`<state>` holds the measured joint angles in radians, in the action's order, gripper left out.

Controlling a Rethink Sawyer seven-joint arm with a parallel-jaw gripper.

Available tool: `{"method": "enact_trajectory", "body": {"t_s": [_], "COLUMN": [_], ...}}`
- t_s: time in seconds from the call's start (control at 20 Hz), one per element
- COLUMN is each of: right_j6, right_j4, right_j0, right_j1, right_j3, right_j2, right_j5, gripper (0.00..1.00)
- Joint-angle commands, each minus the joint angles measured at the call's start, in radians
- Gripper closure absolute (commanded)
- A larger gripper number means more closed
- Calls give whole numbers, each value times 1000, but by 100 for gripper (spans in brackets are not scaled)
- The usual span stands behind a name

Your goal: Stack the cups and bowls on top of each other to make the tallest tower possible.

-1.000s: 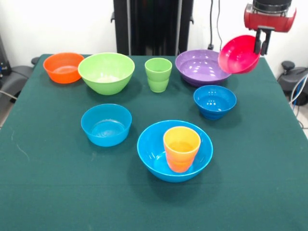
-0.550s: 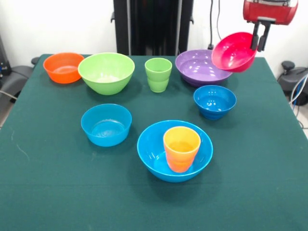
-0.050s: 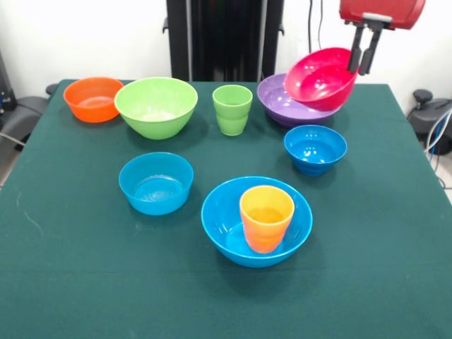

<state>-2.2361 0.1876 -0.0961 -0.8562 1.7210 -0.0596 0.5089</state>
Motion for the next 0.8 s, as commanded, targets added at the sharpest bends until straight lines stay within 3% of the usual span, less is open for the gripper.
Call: {"method": "enact_trajectory", "body": {"t_s": [0.05, 0.35, 0.8], "right_j6": [92, 94, 18], "right_j4": [150, 234, 390], "right_j0": [10, 9, -72], "right_j1": [8, 1, 83], "right_j3": [-86, -121, -238], "right_j2": [0, -7, -96], "right_j5": [11, -34, -98], "gripper": [100, 100, 100]}}
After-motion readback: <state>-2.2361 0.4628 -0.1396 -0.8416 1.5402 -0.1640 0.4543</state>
